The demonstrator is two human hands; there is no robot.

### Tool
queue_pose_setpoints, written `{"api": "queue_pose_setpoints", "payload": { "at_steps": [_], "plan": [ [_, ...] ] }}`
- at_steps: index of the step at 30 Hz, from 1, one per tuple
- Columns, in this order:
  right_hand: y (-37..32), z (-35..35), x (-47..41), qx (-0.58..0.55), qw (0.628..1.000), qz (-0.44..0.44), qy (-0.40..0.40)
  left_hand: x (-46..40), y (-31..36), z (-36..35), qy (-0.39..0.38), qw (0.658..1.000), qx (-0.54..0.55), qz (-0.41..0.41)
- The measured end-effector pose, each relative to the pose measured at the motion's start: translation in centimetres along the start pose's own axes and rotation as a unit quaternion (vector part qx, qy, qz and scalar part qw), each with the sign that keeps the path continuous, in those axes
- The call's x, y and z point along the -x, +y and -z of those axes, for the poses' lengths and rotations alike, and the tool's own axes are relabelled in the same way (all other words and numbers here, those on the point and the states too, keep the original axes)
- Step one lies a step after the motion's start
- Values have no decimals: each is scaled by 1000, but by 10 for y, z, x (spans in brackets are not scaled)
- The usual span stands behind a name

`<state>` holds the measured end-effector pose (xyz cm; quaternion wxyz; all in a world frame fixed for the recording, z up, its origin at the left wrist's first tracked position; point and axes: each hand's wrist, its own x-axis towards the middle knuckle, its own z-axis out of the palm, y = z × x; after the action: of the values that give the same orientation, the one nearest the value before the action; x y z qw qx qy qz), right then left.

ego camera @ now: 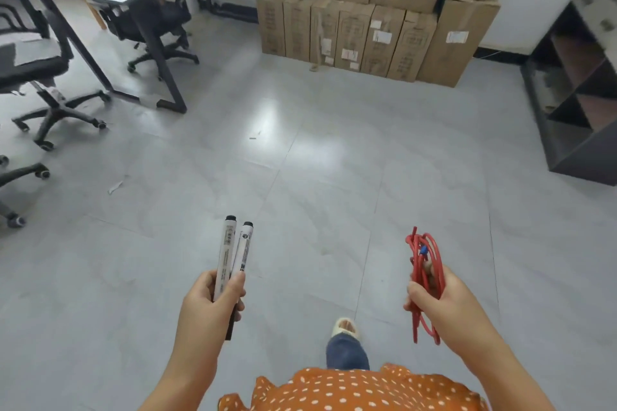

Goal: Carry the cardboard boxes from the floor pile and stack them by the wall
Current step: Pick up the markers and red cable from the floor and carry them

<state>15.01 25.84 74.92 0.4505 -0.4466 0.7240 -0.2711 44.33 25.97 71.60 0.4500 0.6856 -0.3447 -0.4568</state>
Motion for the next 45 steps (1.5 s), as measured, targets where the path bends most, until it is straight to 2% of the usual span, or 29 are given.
{"api": "queue_pose_setpoints", "payload": {
  "at_steps": [5,9,17,23,28,36,41,45],
  "plan": [
    [-54,42,-119,39,998,31,-29,-78,54,-79,6,1000,30,-6],
    [-93,44,-198,43,997,31,-48,-132,82,-102,33,999,41,-6],
    [-175,-10,-354,23,997,18,-69,-300,107,-101,95,993,64,35],
    [-274,-51,-463,3,998,43,-39,-467,191,-92,70,995,68,-17],
    [-334,-77,-543,12,997,53,-47,-559,236,-91,72,994,70,-37],
    [-414,-119,-707,39,995,36,-83,-696,266,-104,151,985,81,4],
    [-493,-129,-833,51,987,84,-123,-807,315,-137,195,976,98,-14],
    [-554,-131,-923,76,976,136,-150,-885,354,-169,197,974,106,-18]
  ]
}}
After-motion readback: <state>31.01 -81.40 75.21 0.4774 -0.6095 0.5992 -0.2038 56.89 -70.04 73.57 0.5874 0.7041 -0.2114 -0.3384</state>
